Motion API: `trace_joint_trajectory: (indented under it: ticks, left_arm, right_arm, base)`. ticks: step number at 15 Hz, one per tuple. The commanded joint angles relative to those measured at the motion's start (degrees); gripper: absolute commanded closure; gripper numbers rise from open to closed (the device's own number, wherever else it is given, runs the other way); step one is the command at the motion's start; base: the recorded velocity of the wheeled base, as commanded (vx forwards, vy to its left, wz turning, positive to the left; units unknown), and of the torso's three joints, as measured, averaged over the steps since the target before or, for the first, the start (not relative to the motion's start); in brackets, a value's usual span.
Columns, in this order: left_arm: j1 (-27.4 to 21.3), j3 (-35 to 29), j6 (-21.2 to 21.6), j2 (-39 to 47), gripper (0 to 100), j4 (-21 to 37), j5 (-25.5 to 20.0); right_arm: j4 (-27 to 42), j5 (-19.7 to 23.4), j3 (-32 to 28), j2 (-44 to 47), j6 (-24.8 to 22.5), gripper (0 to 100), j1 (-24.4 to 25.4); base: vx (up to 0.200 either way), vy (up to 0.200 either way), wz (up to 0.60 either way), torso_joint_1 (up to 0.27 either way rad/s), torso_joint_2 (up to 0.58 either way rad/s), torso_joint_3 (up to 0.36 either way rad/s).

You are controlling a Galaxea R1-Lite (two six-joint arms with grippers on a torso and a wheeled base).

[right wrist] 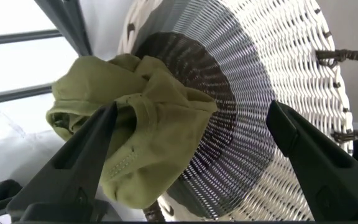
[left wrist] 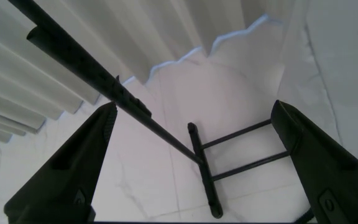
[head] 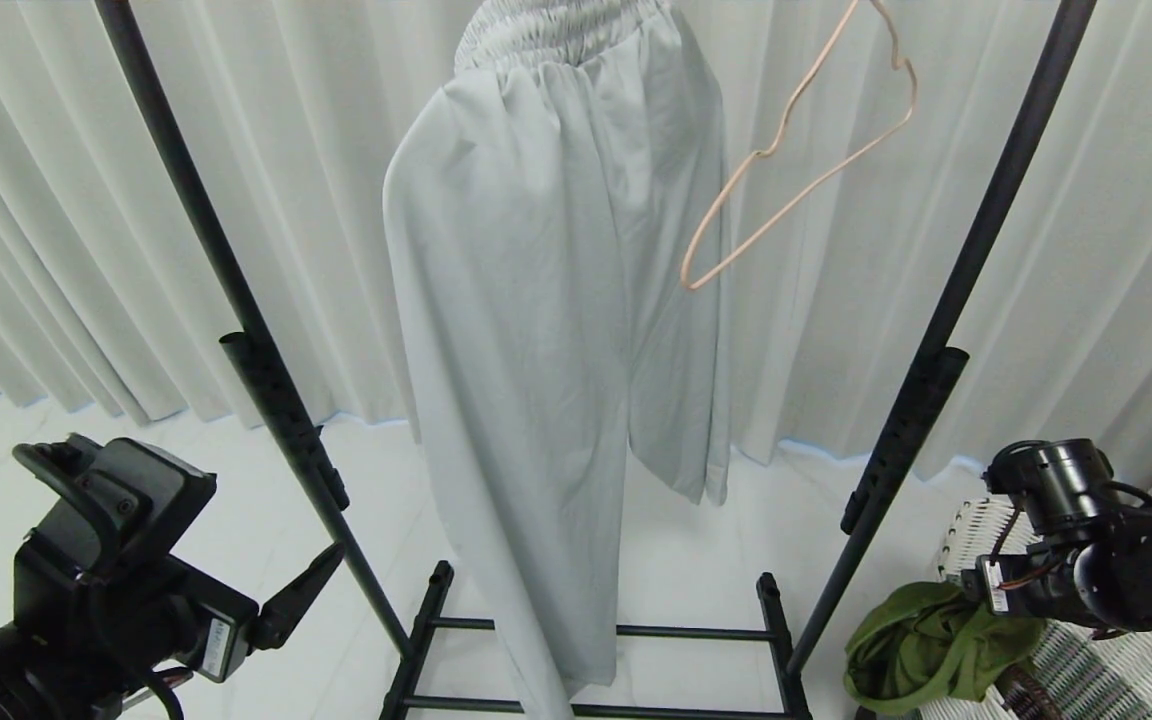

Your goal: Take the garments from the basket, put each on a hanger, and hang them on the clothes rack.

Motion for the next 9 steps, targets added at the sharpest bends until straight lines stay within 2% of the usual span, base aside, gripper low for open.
trace_joint_trajectory:
  ticks: [1,3,4,9]
  left_arm:
    - [-0.12,0.08,0.02,0.02,0,-0.03,0.03]
    - [-0.12,0.08,0.02,0.02,0,-0.03,0.03]
    - [-0.12,0.08,0.02,0.11,0,-0.12,0.03]
    - [-0.12,0.08,-0.07,0.02,0,-0.12,0.03]
  right_arm:
    - [-0.01,-0.15,-0.12,0.85,0.06,0,0.03]
    - [-0.01,-1.82,-0.03,1.55,0.59,0,-0.06]
    - [-0.01,-2.78,-0.20,1.99,1.99,100,-0.06]
    - [0.17,-3.13,-0.20,0.41,2.69,100,0.21]
  base:
    - [0.000,0.000,0.00,0.000,0.00,0.000]
    - [0.000,0.000,0.00,0.000,0.00,0.000]
    - [0.000,0.000,0.00,0.000,0.00,0.000]
    - [0.000,0.000,0.00,0.000,0.00,0.000]
